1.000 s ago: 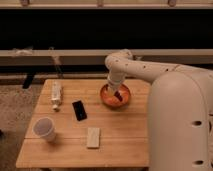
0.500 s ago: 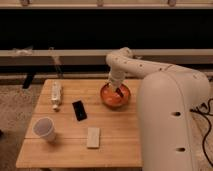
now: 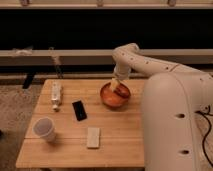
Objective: Place the pepper in the ceramic bowl
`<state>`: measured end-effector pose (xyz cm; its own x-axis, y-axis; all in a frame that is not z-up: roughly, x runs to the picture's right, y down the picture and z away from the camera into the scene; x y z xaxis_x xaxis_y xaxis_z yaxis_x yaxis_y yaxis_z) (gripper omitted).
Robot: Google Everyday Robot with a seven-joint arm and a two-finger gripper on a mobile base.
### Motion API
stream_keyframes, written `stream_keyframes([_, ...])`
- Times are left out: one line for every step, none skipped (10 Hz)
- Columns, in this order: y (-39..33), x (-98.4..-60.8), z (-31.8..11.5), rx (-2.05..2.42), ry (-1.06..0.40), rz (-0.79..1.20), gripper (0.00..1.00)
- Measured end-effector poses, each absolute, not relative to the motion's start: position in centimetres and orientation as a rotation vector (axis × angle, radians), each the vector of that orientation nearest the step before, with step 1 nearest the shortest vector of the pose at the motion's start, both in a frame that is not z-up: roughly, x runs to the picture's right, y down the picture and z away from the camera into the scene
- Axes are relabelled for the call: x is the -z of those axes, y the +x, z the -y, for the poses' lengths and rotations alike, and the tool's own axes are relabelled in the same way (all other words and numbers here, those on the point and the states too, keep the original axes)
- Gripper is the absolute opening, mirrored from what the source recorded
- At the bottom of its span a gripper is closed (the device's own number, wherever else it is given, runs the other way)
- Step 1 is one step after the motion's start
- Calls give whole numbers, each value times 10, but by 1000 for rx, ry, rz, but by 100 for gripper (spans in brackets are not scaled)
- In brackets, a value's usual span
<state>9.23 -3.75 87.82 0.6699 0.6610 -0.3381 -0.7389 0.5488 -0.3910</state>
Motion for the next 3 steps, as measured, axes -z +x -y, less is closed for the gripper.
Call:
stream_keyframes([95, -872, 40, -835, -543, -152, 80])
stream_keyframes([97, -871, 39, -834, -548, -157, 80])
stream_keyframes([96, -871, 39, -834, -548, -156, 80])
